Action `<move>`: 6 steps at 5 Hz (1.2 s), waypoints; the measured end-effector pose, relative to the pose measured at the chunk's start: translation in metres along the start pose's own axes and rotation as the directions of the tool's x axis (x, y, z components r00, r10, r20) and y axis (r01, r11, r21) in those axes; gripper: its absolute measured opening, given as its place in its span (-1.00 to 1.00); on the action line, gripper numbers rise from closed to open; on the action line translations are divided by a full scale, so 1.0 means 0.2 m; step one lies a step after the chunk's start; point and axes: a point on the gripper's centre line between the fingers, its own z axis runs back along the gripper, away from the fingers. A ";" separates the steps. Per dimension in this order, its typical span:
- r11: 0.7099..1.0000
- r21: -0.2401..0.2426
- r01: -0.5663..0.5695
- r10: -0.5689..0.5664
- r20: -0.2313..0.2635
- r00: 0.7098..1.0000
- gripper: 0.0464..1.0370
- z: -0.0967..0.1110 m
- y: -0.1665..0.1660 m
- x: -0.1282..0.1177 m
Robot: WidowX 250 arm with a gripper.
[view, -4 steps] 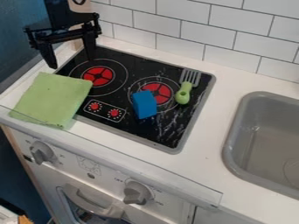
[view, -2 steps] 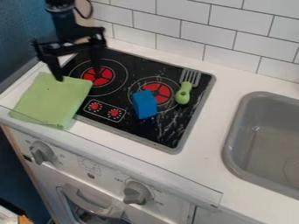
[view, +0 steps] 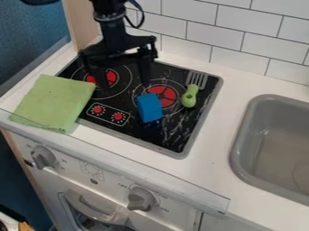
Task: Move the blue object on top of the green cloth
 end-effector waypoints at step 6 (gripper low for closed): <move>0.990 0.144 -0.003 -0.009 0.082 0.997 0.23 -0.22 -0.11 -0.06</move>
